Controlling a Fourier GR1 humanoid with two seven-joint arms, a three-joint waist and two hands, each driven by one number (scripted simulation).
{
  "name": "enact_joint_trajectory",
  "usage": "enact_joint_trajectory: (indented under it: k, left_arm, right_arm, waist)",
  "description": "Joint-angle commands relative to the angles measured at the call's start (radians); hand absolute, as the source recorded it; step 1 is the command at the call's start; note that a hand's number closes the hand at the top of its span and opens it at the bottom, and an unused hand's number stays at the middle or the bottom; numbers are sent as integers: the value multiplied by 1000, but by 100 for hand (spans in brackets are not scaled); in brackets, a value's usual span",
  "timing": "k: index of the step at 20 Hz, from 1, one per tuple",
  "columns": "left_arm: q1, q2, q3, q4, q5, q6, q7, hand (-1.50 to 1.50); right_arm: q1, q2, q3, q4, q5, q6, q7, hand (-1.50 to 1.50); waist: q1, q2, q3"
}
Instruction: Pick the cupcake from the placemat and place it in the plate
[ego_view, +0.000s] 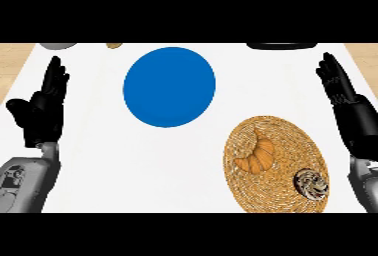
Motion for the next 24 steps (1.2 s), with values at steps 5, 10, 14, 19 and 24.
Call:
enact_joint_trajectory:
  k: [5, 10, 14, 19, 24]
  left_arm:
    - [191, 83, -34, 16, -75, -44, -41, 0]
    - [292, 99, -50, 12, -76, -81, -95, 0]
    - [355, 125, -35, 2, -55, -123, -165, 0]
    - [410, 140, -29, -76, -39, -154, -174, 0]
    - [342, 109, -44, -9, -72, -138, -174, 0]
  right_arm:
    - [99, 279, -317, -116, -260, -321, -40, -150]
    - [256, 342, -460, -96, -34, -696, -120, -150]
    - [362, 460, -383, -262, -78, -880, -290, -150]
    - [642, 464, -21, -501, -78, -1033, -357, -150]
    - [886, 444, 183, -473, 109, -985, -232, -150]
  waist:
    - [-33, -48, 7]
    - [-33, -41, -3]
    - [-6, -41, 0]
    - [13, -36, 0]
    - [17, -21, -5]
